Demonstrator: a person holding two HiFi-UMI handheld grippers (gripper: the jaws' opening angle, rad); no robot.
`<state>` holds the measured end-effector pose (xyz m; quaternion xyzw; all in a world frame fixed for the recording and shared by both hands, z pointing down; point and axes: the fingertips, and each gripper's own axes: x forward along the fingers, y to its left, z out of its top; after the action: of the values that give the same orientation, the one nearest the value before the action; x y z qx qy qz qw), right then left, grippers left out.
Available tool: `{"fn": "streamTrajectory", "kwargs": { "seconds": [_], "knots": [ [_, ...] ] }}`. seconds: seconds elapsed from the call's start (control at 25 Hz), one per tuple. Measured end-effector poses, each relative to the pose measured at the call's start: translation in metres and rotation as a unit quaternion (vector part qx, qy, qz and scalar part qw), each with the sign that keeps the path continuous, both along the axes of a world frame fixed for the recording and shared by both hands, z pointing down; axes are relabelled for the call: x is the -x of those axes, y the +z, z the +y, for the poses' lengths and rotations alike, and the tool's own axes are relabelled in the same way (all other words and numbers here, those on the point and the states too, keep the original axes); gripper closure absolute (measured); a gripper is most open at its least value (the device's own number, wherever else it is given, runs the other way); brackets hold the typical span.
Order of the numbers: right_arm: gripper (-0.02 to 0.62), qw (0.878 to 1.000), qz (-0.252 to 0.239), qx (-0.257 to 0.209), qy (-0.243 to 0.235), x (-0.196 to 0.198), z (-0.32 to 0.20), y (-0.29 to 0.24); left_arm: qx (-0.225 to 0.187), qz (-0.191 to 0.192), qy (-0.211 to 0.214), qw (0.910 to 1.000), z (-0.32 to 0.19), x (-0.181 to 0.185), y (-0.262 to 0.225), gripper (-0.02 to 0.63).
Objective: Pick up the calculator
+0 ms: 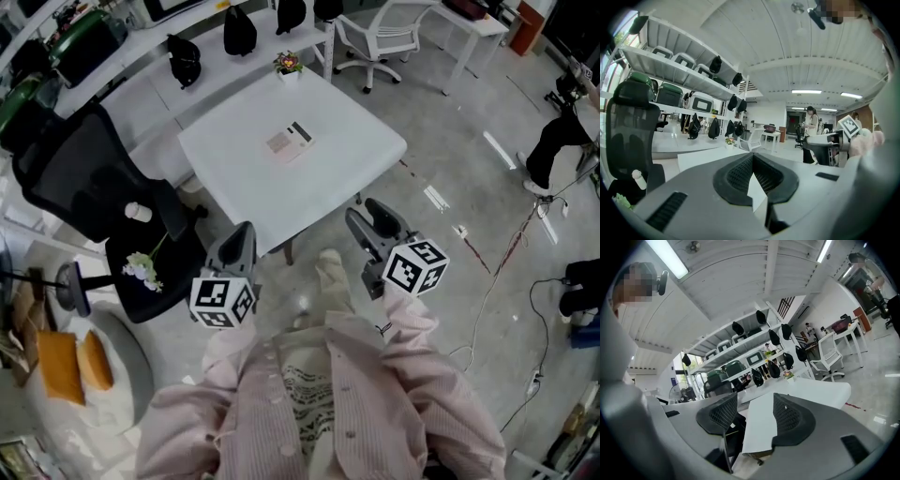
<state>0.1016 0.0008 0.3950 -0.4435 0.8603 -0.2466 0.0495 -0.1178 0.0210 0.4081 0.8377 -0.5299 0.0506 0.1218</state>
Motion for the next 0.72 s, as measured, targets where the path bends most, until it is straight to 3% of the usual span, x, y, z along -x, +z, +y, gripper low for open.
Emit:
{"fn": "streamTrajectory", "kwargs": {
  "seconds": [0.28, 0.72],
  "knots": [
    [0.387, 1.0, -0.001, 0.015, -0.019, 0.002, -0.074, 0.015, 0.014, 0.005, -0.02, 0.9997, -0.062, 0.001, 0.015, 0.606],
    [0.387, 0.994, 0.019, 0.086, -0.071, 0.017, -0.203, 0.067, 0.083, 0.028, -0.057, 0.9945, -0.166, -0.003, 0.066, 0.606]
  ]
}}
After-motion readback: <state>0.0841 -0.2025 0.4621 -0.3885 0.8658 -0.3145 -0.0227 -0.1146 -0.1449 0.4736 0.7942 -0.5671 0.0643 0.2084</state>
